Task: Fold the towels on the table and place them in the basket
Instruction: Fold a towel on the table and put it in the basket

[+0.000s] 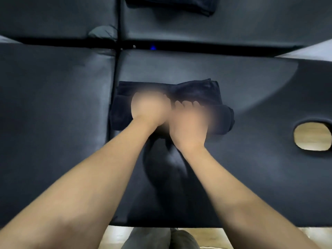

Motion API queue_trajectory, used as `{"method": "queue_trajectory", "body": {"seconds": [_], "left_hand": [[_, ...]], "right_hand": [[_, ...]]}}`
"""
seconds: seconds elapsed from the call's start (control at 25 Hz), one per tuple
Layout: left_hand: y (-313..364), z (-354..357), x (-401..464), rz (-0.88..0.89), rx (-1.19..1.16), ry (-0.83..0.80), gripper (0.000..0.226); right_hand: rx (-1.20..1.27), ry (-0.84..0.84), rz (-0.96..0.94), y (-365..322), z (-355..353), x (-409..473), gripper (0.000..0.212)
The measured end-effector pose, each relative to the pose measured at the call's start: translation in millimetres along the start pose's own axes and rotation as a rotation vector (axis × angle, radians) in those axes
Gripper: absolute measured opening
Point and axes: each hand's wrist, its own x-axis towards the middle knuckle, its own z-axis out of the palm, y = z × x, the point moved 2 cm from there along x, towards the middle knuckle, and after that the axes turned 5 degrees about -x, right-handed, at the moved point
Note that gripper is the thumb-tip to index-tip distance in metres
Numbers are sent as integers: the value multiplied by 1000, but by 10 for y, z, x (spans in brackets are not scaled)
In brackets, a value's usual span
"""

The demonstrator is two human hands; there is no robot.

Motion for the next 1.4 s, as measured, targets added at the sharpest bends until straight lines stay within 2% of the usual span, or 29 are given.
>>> {"method": "queue_trajectory", "body": {"seconds": [0.08,0.12,0.2,0.28,0.36,0.48,0.56,0.64,0.72,0.88,0.96,1.04,1.12,1.24,1.4], "left_hand": [[1,26,-88,-2,-17,58,42],[-8,52,-192,18,-49,140,42],[-45,166,-450,60,-93,276,40],[-64,237,-462,82,-68,314,41],[-59,104,-209,92,-3,287,43],[-22,-97,184,58,76,135,51],[-6,-123,318,23,69,28,53],[11,-138,350,-3,46,20,53],[-3,-124,289,1,8,137,49],[-80,144,-146,134,-95,396,36],[-109,95,35,136,-64,394,36],[-49,-41,297,134,21,297,43],[-8,-154,511,121,60,176,45],[-48,-120,550,72,32,198,47],[-91,95,257,123,-130,454,40]], "right_hand": [[-31,-17,-47,23,-21,177,38],[-61,-47,-80,34,-48,300,38],[-78,-158,-140,28,-124,567,36],[-65,-246,-142,26,-129,804,36],[-59,-234,-65,7,-157,832,41],[-16,-16,47,-17,-72,529,43],[-8,-34,27,-18,-13,438,48],[-46,-88,-19,-1,-61,597,47],[-103,-187,-85,12,-137,820,44],[-33,-392,-128,-2,-165,1196,47],[2,-307,-57,-6,-161,1194,45],[39,-64,44,-4,-121,925,39],[48,59,61,-25,-14,632,43],[11,58,-3,-6,1,811,42],[-81,-121,-122,16,-132,1292,41]]}}
